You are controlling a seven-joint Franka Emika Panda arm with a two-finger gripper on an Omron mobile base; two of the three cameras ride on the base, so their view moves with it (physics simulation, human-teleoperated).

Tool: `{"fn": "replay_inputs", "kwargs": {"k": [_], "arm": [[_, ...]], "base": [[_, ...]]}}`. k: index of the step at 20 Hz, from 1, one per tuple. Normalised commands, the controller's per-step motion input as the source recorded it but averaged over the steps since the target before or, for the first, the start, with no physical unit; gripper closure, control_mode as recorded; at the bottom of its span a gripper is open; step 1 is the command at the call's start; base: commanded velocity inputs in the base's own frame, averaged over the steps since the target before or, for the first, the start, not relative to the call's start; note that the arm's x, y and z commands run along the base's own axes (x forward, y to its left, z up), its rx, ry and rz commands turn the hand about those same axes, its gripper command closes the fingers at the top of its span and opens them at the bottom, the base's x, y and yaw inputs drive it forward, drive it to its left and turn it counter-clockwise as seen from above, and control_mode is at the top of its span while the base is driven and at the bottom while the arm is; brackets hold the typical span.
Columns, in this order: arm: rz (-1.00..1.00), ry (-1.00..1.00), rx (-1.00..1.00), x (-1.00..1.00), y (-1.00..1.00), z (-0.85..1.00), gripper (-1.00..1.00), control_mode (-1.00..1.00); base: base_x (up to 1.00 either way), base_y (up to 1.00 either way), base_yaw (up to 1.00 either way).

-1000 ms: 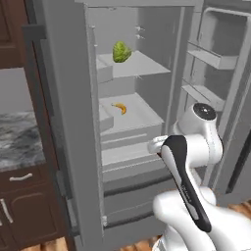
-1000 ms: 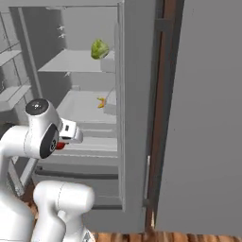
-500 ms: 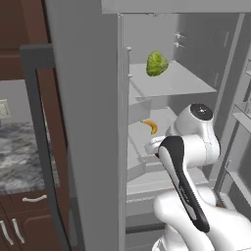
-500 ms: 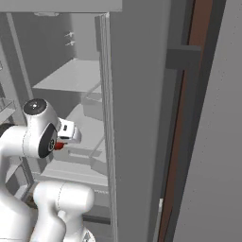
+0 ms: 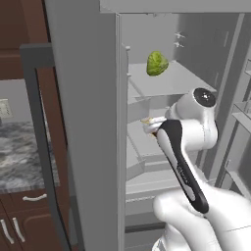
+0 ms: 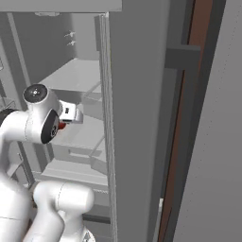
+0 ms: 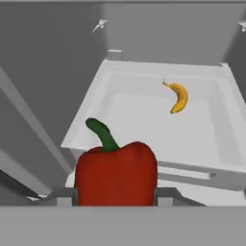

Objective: Place the bell pepper in the correct fridge rack based on whether it is a fruit or vegetable. Finally, close the fridge door.

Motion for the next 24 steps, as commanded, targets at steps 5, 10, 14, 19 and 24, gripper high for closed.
{"fn": "replay_inputs", "kwargs": {"k": [5,10,14,19,24], "arm": [[-0.08,-0.19,0.0,0.46,-0.02,1.0,1.0,-1.0],[-0.09,-0.12,0.0,0.62,-0.15,0.74,1.0,-1.0],[-0.08,-0.02,0.0,0.91,0.0,0.15,1.0,-1.0],[-0.03,0.02,0.0,1.0,0.0,0.0,1.0,-1.0],[0.0,0.03,0.0,1.0,-0.03,-0.27,1.0,-1.0]], "base": [[0.0,0.0,0.0],[0.0,0.0,0.0],[0.0,0.0,0.0],[0.0,0.0,0.0],[0.0,0.0,0.0]]}}
